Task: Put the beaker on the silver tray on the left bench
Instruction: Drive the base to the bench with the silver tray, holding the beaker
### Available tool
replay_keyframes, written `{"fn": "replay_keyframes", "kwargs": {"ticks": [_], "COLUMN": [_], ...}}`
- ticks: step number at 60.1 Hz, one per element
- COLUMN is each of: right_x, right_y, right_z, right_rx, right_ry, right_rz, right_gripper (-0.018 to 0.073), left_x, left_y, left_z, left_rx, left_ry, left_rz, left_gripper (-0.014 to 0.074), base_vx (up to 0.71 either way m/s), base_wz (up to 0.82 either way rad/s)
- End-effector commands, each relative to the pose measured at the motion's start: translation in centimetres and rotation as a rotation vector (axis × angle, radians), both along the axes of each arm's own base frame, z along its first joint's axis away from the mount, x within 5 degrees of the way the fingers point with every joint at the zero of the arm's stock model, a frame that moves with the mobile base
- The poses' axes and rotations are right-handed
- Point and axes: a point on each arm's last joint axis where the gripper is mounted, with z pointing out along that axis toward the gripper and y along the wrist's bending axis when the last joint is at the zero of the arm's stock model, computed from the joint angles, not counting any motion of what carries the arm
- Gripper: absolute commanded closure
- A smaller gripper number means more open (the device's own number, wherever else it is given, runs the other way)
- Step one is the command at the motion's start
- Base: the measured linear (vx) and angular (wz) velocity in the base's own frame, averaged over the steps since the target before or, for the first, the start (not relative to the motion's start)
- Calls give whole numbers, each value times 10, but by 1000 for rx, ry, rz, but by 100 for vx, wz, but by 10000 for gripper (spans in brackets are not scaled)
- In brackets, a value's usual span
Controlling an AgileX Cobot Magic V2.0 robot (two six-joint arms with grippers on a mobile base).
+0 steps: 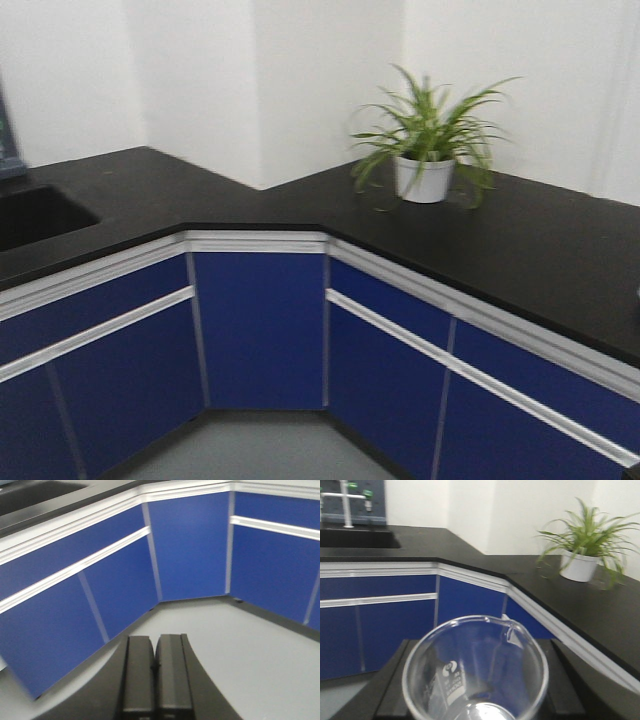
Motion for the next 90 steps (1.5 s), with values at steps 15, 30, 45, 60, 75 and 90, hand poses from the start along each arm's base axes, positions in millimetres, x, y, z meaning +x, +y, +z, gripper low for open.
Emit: {"fn": "replay_keyframes", "kwargs": {"ticks": [15,30,45,60,75,90], "right_x": [-1,-1,-1,-1,-1,-1], "right_y": [3,3,3,3,3,3], "right_z": [15,15,15,15,15,15], "right_rx": [4,4,4,4,4,4], "right_ry": [-83,-83,-83,-83,-83,-83], "right_rz": [37,37,37,37,37,37], "right_gripper": [571,571,571,571,571,571], "left_x": [2,2,2,2,2,2], "left_y": [-1,-1,-1,-1,-1,-1], "left_z": [0,0,0,0,0,0], "left_rx": [-5,-5,-5,-5,-5,-5], "left_ry": [-64,-64,-64,-64,-64,-64], "left_rz": [-10,-10,-10,-10,-10,-10], "left_gripper": [595,595,595,595,595,595], "base_vx": [-18,-13,-8,3,14,20], "base_wz": [60,62,65,56,47,42]}}
